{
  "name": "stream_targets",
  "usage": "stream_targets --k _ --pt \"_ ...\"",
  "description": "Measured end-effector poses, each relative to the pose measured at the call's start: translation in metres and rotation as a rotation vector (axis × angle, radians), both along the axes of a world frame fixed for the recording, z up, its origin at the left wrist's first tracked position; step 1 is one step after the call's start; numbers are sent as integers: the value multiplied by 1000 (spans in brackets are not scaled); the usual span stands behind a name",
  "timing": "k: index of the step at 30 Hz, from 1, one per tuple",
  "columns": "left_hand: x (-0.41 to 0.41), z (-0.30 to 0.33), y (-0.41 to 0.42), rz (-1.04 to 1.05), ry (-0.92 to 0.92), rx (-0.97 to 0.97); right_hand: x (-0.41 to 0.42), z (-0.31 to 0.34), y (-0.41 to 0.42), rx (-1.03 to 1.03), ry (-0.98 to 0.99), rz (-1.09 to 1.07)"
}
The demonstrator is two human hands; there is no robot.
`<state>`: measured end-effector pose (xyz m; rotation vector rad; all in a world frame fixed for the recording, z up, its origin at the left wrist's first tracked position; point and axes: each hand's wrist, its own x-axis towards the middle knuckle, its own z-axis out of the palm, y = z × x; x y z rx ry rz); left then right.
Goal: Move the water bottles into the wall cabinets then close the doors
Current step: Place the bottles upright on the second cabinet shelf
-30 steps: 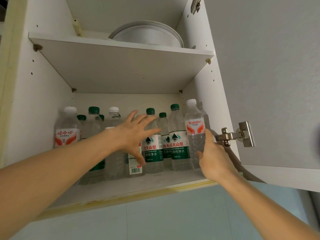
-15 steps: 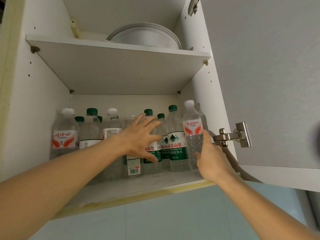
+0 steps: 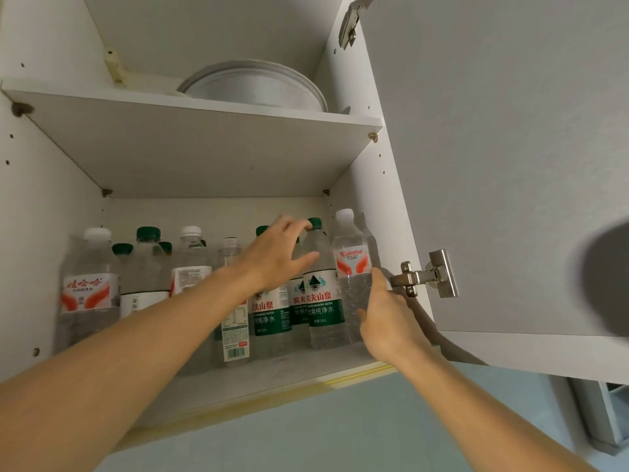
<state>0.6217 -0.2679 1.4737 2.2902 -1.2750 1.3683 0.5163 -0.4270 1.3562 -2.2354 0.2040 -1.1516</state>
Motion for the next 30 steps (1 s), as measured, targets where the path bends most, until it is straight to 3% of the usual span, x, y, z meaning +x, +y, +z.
stream_targets --k 5,9,13,21,30 --pt "-6 32 -40 -174 542 -343 2 -1 -2 2 12 7" --pt "1 56 -47 -238 748 -363 6 2 -6 15 32 -22" --pt "5 60 -49 -146 606 -259 6 3 -8 51 38 4" --pt "2 60 -33 86 300 -210 11 11 -8 -125 195 -18" --pt "10 63 -31 91 251 -186 39 42 -24 -61 392 120"
